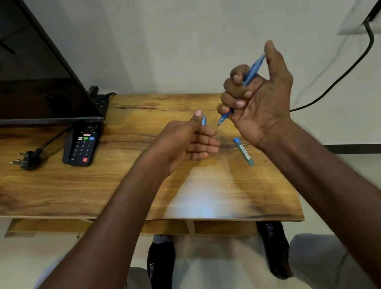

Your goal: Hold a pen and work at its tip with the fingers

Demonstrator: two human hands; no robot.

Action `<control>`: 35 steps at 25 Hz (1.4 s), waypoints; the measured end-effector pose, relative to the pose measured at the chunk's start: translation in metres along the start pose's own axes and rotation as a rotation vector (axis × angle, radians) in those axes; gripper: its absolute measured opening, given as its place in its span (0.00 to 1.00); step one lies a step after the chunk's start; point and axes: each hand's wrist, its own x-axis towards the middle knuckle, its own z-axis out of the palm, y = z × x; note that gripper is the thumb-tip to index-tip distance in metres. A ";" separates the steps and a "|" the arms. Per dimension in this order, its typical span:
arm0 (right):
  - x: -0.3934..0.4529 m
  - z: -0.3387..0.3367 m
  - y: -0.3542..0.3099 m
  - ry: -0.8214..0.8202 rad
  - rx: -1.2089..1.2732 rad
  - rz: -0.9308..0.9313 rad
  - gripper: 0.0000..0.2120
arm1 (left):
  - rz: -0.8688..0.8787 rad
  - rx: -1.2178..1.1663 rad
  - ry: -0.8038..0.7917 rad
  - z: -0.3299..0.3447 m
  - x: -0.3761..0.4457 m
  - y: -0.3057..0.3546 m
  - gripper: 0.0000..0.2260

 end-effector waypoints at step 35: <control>0.014 -0.003 -0.004 0.145 0.047 -0.052 0.27 | 0.009 -0.183 -0.069 0.018 0.007 0.002 0.26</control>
